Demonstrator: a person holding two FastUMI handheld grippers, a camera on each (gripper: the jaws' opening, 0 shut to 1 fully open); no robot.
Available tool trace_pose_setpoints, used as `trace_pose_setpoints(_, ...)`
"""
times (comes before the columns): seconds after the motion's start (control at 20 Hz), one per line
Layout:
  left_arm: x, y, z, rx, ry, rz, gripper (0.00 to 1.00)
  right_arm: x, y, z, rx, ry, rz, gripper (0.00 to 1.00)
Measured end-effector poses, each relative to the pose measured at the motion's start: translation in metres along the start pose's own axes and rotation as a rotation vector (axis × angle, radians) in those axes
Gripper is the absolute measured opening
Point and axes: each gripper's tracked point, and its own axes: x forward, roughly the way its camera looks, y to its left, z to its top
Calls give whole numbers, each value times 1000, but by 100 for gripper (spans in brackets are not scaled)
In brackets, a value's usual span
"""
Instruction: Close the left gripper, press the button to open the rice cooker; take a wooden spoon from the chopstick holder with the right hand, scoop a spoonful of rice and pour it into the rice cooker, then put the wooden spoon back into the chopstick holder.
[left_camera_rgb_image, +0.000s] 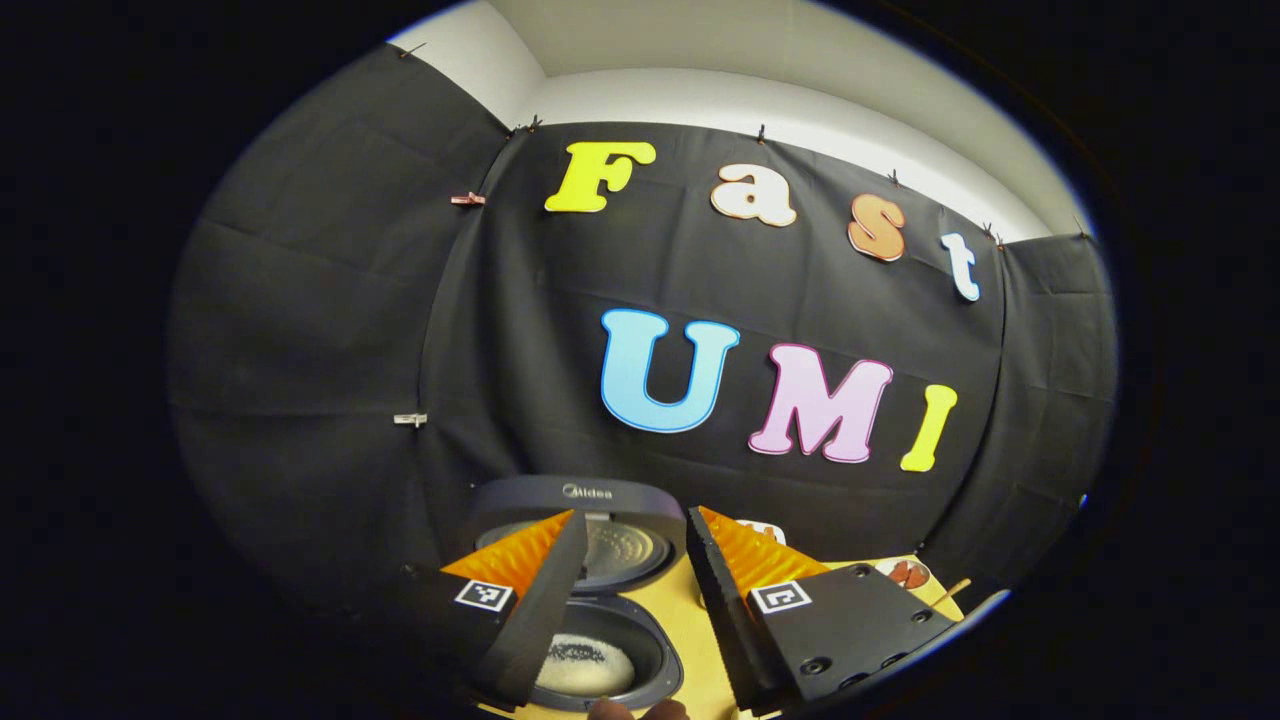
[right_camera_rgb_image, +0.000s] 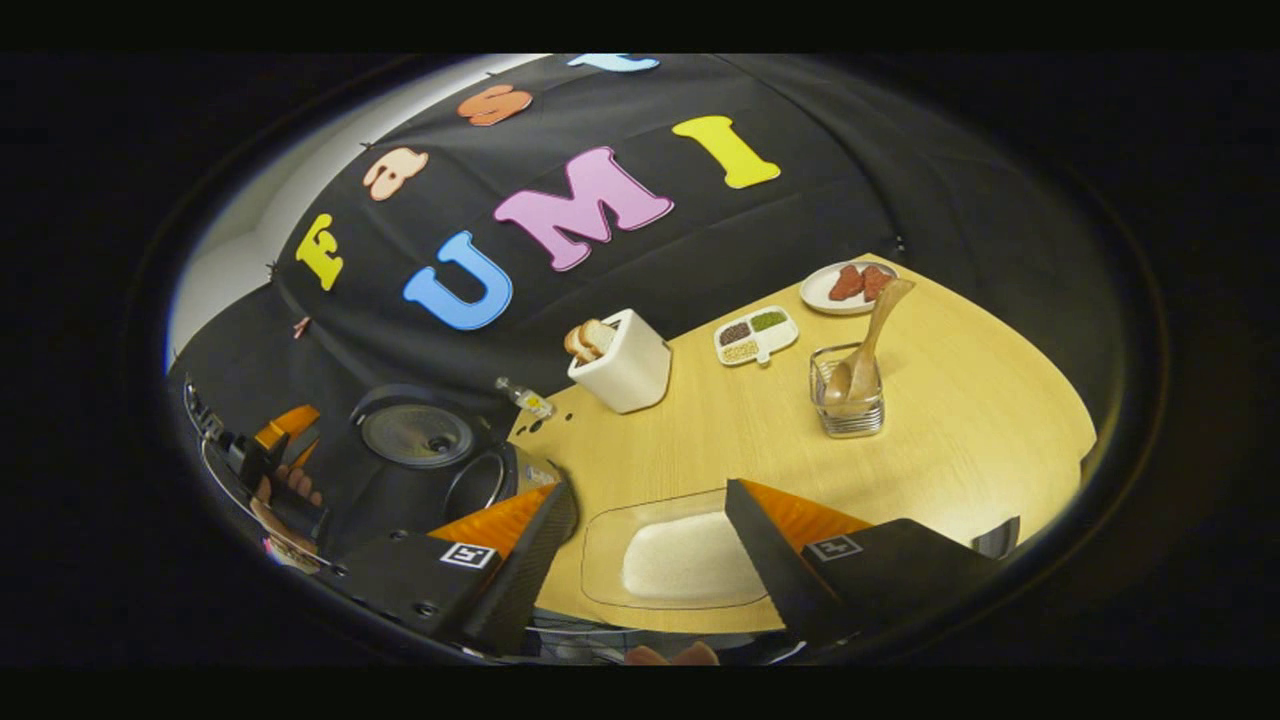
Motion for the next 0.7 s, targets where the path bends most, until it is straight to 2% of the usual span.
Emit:
trace_pose_setpoints(0.15, 34, 8, 16, 35, -27, 25, 72, -7, 17, -20, -12, 31, 2, 96)
trace_pose_setpoints(0.45, 90, 21, 10, 82, 16, 61, 71, -17, 26, -47, -12, 58, -10, 96)
trace_pose_setpoints(0.7, 108, 40, -23, 42, 136, 116, 73, -20, 24, -47, -1, 51, -22, 96)
